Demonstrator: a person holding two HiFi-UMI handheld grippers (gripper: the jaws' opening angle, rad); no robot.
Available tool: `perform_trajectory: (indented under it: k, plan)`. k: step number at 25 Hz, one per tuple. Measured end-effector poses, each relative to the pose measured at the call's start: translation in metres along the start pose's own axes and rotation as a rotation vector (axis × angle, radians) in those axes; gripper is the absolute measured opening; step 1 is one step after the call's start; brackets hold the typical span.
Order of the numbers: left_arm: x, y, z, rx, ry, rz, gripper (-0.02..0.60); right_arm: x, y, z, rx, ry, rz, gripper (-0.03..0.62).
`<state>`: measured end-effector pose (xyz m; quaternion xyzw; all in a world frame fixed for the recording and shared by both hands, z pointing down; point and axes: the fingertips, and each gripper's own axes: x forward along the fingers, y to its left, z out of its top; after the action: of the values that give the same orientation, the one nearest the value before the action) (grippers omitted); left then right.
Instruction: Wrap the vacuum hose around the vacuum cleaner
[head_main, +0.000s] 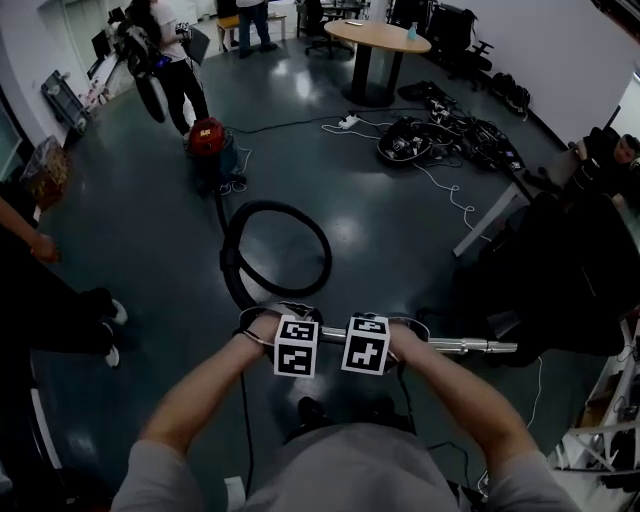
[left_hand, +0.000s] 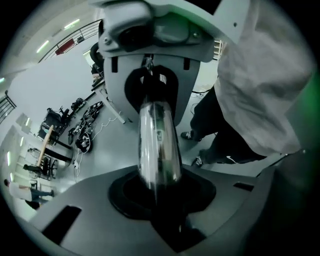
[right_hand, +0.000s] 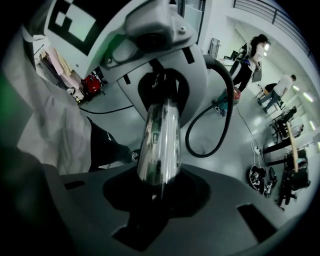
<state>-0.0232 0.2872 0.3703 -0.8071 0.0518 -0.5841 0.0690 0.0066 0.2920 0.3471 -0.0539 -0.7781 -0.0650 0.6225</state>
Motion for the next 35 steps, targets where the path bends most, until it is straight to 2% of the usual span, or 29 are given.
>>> perform_trajectory:
  k: [6,11,14,17,23,27,31,35]
  plan:
    - [0.007,0.004,-0.016,-0.097,0.004,-0.023,0.109,0.015,-0.013,0.008,-0.078,0.009,0.006,0.114]
    - [0.004,0.016,-0.028,-0.22,0.04,-0.027,0.108,0.012,-0.037,0.021,-0.179,-0.058,-0.033,0.117]
    - [-0.001,0.026,-0.03,-0.321,0.049,-0.028,0.107,0.005,-0.059,0.026,-0.216,-0.089,-0.073,0.186]
    - [0.001,0.042,-0.029,-0.408,0.055,-0.016,0.106,-0.002,-0.083,0.026,-0.29,-0.103,-0.136,0.235]
    - [-0.002,0.076,-0.03,-0.547,0.057,0.031,0.103,-0.028,-0.124,0.032,-0.486,-0.133,-0.377,0.236]
    - [-0.006,0.096,-0.017,-0.621,0.029,0.058,0.101,-0.051,-0.144,0.022,-0.555,-0.162,-0.515,0.236]
    - [-0.003,0.115,-0.011,-0.651,0.032,0.074,0.1,-0.073,-0.159,0.005,-0.565,-0.208,-0.572,0.236]
    - [0.007,0.122,-0.015,-0.666,0.083,0.081,0.1,-0.097,-0.167,-0.014,-0.491,-0.311,-0.546,0.236]
